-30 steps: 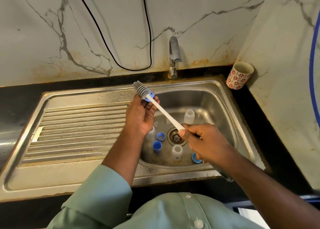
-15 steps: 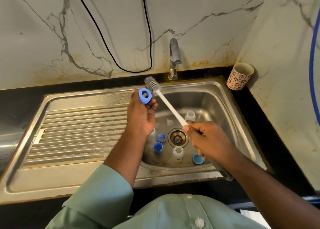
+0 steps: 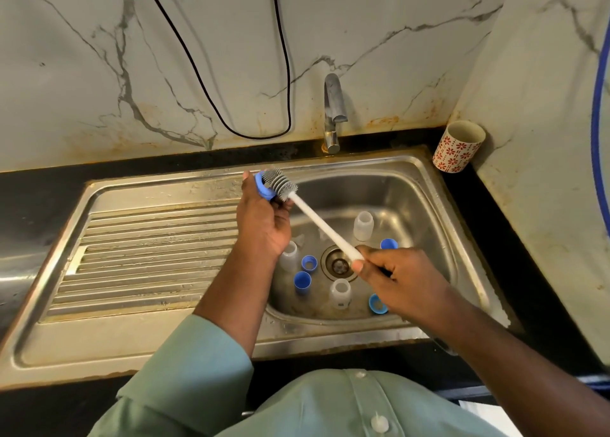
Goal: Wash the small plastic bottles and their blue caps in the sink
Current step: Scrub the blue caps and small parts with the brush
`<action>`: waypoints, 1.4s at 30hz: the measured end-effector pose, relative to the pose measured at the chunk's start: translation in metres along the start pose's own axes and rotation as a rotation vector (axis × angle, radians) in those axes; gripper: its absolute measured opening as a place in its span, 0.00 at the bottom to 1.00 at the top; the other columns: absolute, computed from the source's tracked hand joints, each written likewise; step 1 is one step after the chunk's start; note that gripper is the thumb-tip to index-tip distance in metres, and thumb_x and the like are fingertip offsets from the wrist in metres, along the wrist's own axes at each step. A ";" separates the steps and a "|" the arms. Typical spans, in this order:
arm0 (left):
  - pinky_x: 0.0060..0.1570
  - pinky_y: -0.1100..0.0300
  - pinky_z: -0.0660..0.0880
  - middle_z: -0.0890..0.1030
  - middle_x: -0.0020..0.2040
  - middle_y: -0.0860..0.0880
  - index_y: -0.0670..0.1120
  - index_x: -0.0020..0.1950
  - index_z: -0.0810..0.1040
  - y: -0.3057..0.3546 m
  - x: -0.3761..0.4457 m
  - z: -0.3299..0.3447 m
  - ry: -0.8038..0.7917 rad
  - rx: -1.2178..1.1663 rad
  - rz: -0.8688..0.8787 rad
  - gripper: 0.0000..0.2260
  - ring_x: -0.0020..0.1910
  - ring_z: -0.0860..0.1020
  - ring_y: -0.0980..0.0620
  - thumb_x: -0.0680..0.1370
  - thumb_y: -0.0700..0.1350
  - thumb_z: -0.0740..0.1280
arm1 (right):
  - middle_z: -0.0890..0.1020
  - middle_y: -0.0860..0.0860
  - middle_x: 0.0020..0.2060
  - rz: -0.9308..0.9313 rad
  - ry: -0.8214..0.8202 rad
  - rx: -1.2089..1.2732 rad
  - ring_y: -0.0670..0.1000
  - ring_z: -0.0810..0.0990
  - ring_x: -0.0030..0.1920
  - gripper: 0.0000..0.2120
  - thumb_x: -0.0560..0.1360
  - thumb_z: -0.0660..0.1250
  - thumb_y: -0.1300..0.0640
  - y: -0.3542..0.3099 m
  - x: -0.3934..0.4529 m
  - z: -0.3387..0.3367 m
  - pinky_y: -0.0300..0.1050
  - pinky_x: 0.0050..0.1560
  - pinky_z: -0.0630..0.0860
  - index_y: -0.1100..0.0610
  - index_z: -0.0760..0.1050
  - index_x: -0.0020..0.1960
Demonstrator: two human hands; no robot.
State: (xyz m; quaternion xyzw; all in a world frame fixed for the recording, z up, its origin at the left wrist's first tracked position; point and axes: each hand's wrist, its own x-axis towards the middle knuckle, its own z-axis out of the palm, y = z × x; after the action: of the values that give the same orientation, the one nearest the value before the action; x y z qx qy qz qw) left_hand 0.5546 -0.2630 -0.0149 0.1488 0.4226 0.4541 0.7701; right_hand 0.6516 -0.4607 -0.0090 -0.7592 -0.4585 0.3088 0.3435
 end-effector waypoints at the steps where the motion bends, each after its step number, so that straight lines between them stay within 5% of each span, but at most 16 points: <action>1: 0.32 0.62 0.77 0.80 0.38 0.47 0.42 0.57 0.79 0.000 0.002 -0.001 0.014 0.003 -0.007 0.16 0.35 0.80 0.54 0.82 0.55 0.63 | 0.73 0.48 0.25 -0.017 -0.017 -0.027 0.42 0.70 0.24 0.12 0.79 0.64 0.51 0.002 0.000 0.000 0.35 0.28 0.68 0.57 0.82 0.49; 7: 0.38 0.62 0.79 0.80 0.47 0.46 0.43 0.59 0.80 0.002 0.000 -0.007 0.019 0.154 0.041 0.16 0.41 0.79 0.54 0.80 0.54 0.66 | 0.75 0.50 0.28 -0.047 -0.037 -0.166 0.43 0.72 0.26 0.12 0.79 0.63 0.49 0.007 -0.003 -0.008 0.35 0.29 0.69 0.55 0.82 0.51; 10: 0.46 0.57 0.81 0.81 0.49 0.43 0.43 0.54 0.78 0.006 -0.001 -0.010 0.003 0.300 0.064 0.13 0.46 0.81 0.50 0.77 0.51 0.71 | 0.77 0.46 0.40 -0.096 0.006 -0.677 0.43 0.75 0.35 0.15 0.81 0.59 0.45 0.002 0.002 -0.021 0.36 0.35 0.72 0.47 0.73 0.65; 12: 0.51 0.55 0.80 0.82 0.49 0.42 0.44 0.52 0.78 0.006 -0.001 -0.013 0.017 0.397 0.076 0.12 0.47 0.82 0.49 0.76 0.51 0.72 | 0.79 0.48 0.43 -0.202 0.205 -0.921 0.48 0.77 0.37 0.17 0.77 0.67 0.47 0.008 0.009 -0.030 0.41 0.34 0.74 0.50 0.75 0.64; 14: 0.49 0.56 0.79 0.82 0.48 0.42 0.45 0.51 0.78 0.006 -0.001 -0.014 0.014 0.426 0.082 0.12 0.45 0.81 0.49 0.75 0.51 0.73 | 0.80 0.49 0.37 -0.272 0.438 -0.823 0.48 0.75 0.34 0.13 0.71 0.75 0.50 0.012 0.015 -0.033 0.39 0.33 0.70 0.50 0.81 0.55; 15: 0.46 0.57 0.79 0.83 0.47 0.42 0.44 0.51 0.79 0.006 -0.001 -0.014 0.003 0.408 0.079 0.12 0.44 0.81 0.49 0.75 0.51 0.73 | 0.80 0.47 0.37 -0.202 0.393 -0.677 0.46 0.75 0.34 0.09 0.72 0.73 0.49 0.011 0.018 -0.035 0.40 0.34 0.71 0.47 0.79 0.52; 17: 0.43 0.58 0.79 0.82 0.48 0.42 0.44 0.55 0.79 0.008 0.000 -0.014 -0.011 0.349 0.072 0.14 0.43 0.81 0.49 0.76 0.51 0.72 | 0.80 0.46 0.34 0.090 0.028 -0.172 0.46 0.76 0.32 0.05 0.77 0.66 0.45 0.009 0.022 -0.036 0.42 0.33 0.74 0.46 0.77 0.50; 19: 0.41 0.59 0.80 0.81 0.47 0.42 0.42 0.60 0.77 0.008 0.004 -0.016 -0.010 0.298 0.049 0.18 0.42 0.81 0.50 0.76 0.52 0.72 | 0.79 0.51 0.30 0.295 -0.240 0.181 0.47 0.74 0.27 0.13 0.80 0.61 0.47 0.006 0.023 -0.034 0.40 0.29 0.72 0.55 0.80 0.49; 21: 0.41 0.59 0.80 0.81 0.48 0.41 0.41 0.63 0.76 0.005 0.006 -0.017 -0.010 0.216 -0.013 0.22 0.43 0.82 0.50 0.77 0.55 0.70 | 0.79 0.50 0.31 0.179 -0.194 -0.048 0.45 0.73 0.28 0.14 0.81 0.61 0.48 0.009 0.025 -0.029 0.39 0.31 0.72 0.56 0.80 0.49; 24: 0.43 0.57 0.78 0.81 0.47 0.42 0.40 0.63 0.75 0.005 0.011 -0.013 0.020 0.121 -0.105 0.24 0.45 0.81 0.49 0.79 0.58 0.66 | 0.78 0.45 0.38 -0.114 0.215 -0.603 0.46 0.75 0.37 0.09 0.78 0.64 0.48 0.023 0.030 -0.022 0.42 0.37 0.72 0.50 0.79 0.53; 26: 0.43 0.57 0.76 0.79 0.46 0.42 0.40 0.59 0.75 0.005 0.012 -0.009 0.058 0.081 -0.141 0.22 0.44 0.79 0.49 0.80 0.59 0.63 | 0.76 0.44 0.35 -0.149 0.223 -0.504 0.46 0.74 0.34 0.08 0.78 0.66 0.48 0.027 0.033 -0.018 0.42 0.36 0.71 0.50 0.80 0.51; 28: 0.40 0.56 0.75 0.77 0.44 0.42 0.39 0.56 0.74 0.004 0.013 -0.006 0.091 0.063 -0.161 0.20 0.42 0.77 0.49 0.82 0.58 0.61 | 0.74 0.46 0.28 -0.007 -0.005 -0.161 0.45 0.71 0.28 0.12 0.79 0.64 0.49 0.030 0.033 -0.014 0.44 0.32 0.70 0.55 0.79 0.43; 32: 0.37 0.55 0.78 0.77 0.39 0.45 0.42 0.53 0.75 0.009 0.021 -0.013 0.091 -0.076 -0.154 0.16 0.37 0.78 0.51 0.82 0.56 0.62 | 0.73 0.52 0.26 0.255 -0.275 0.309 0.47 0.68 0.25 0.17 0.82 0.59 0.49 0.024 0.020 -0.020 0.40 0.26 0.66 0.59 0.80 0.46; 37: 0.39 0.57 0.80 0.80 0.38 0.44 0.41 0.51 0.77 -0.003 0.007 -0.006 -0.043 0.030 -0.132 0.12 0.35 0.80 0.52 0.83 0.50 0.62 | 0.75 0.49 0.28 -0.066 0.071 -0.341 0.43 0.70 0.27 0.17 0.79 0.59 0.41 0.025 0.039 -0.001 0.40 0.29 0.68 0.52 0.77 0.42; 42: 0.38 0.55 0.81 0.81 0.36 0.42 0.40 0.53 0.75 -0.006 0.009 0.000 -0.002 -0.041 -0.135 0.18 0.34 0.81 0.51 0.83 0.56 0.59 | 0.72 0.45 0.25 0.027 0.072 -0.194 0.42 0.69 0.24 0.18 0.80 0.59 0.42 0.033 0.034 0.019 0.34 0.27 0.65 0.53 0.75 0.40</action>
State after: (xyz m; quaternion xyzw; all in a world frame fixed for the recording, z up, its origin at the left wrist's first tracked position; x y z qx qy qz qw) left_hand 0.5599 -0.2592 -0.0234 0.1044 0.4214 0.4095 0.8024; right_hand 0.6658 -0.4366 -0.0523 -0.8057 -0.4633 0.2401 0.2804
